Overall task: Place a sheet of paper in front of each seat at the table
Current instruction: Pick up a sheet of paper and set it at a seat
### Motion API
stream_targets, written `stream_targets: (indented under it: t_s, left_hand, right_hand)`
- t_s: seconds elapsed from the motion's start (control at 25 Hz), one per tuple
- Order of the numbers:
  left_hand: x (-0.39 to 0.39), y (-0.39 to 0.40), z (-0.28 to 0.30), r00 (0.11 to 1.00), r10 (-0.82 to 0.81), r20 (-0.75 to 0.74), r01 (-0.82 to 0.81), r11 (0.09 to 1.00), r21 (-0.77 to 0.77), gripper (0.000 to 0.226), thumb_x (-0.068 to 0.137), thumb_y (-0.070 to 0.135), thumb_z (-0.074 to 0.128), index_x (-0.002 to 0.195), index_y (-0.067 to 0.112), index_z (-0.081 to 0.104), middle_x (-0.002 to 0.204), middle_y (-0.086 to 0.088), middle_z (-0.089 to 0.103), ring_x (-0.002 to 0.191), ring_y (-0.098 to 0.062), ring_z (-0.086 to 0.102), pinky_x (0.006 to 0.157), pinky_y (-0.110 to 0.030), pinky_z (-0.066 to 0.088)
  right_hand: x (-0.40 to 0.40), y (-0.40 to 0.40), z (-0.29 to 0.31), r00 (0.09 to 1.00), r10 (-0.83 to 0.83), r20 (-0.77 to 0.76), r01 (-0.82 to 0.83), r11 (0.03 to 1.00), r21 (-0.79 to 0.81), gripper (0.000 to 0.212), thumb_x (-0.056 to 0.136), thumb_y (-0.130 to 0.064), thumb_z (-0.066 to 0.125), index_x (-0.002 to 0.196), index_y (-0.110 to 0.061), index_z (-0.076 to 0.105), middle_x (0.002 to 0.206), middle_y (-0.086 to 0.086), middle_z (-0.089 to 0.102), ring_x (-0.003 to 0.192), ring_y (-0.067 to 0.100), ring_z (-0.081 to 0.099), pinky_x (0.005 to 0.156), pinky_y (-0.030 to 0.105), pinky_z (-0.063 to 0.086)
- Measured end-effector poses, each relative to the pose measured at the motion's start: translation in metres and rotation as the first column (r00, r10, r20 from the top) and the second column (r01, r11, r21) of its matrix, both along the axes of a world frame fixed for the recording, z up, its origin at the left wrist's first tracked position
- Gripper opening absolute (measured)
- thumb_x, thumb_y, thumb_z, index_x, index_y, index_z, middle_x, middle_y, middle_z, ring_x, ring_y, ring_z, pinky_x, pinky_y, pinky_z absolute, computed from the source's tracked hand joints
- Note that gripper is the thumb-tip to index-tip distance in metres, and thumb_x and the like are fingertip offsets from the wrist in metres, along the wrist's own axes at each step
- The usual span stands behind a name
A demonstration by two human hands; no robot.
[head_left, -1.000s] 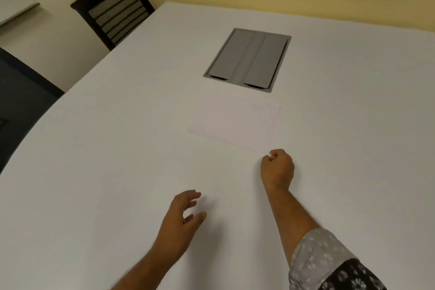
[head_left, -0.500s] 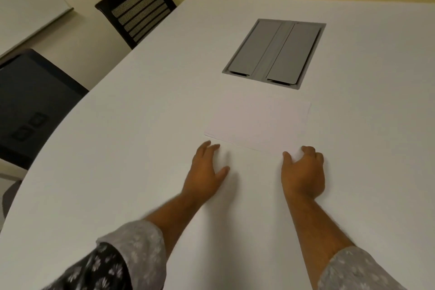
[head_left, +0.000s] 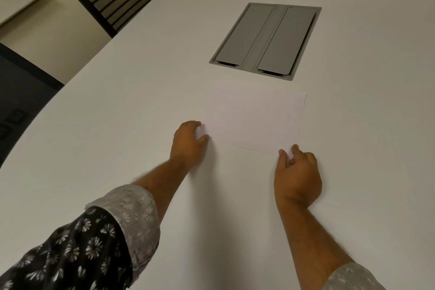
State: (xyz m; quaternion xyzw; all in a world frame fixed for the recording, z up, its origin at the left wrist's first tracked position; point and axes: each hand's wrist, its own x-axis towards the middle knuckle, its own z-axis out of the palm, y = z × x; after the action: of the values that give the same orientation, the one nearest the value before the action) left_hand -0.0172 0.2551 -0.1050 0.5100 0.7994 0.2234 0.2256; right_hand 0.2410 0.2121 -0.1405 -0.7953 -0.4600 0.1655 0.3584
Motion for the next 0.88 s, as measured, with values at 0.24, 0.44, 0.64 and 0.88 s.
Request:
stream_targets:
  t_s: [0.24,0.44,0.64,0.88]
  left_hand:
    - [0.009,0.021,0.016,0.93,0.232,0.285,-0.279,0.95,0.137,0.02,0.086,0.015,0.071,0.099,0.029,0.068,0.094,0.011,0.071,0.082,-0.01,0.069,0.07,-0.025,0.054]
    - [0.012,0.028,0.023,0.9,0.32,0.297,-0.355,0.932,0.072,0.03,0.084,0.01,0.058,0.11,0.02,0.072,0.087,0.005,0.069,0.078,-0.015,0.066,0.07,-0.027,0.056]
    - [0.023,0.027,0.04,0.711,0.363,0.602,-0.499,0.864,0.069,0.013,0.1,0.016,0.059,0.097,0.011,0.071,0.095,-0.005,0.072,0.088,-0.026,0.072,0.076,-0.041,0.068]
    - [0.035,0.001,0.099,0.585,0.075,0.807,-0.412,0.885,0.216,0.012,0.103,0.015,0.061,0.095,0.006,0.063,0.104,-0.014,0.077,0.099,-0.028,0.077,0.081,-0.041,0.066]
  right_hand:
    - [-0.001,0.0,-0.001,0.999,0.029,0.015,-0.029,1.0,0.002,0.037,0.098,-0.032,0.072,0.128,-0.01,0.075,0.092,0.007,0.069,0.068,0.023,0.063,0.055,0.023,0.032]
    - [-0.002,-0.001,-0.001,1.0,0.026,0.012,-0.026,0.999,0.037,0.037,0.096,-0.034,0.073,0.123,-0.009,0.077,0.094,0.006,0.07,0.068,0.022,0.064,0.057,0.023,0.034]
    - [-0.004,-0.001,0.006,0.999,-0.015,-0.05,0.023,0.989,0.147,0.039,0.096,-0.041,0.069,0.124,-0.014,0.063,0.092,0.0,0.065,0.071,0.021,0.061,0.055,0.024,0.039]
    - [-0.002,-0.001,0.008,0.989,0.056,-0.136,-0.024,0.973,0.229,0.043,0.09,-0.042,0.074,0.121,-0.02,0.053,0.093,-0.004,0.059,0.071,0.016,0.055,0.052,0.019,0.033]
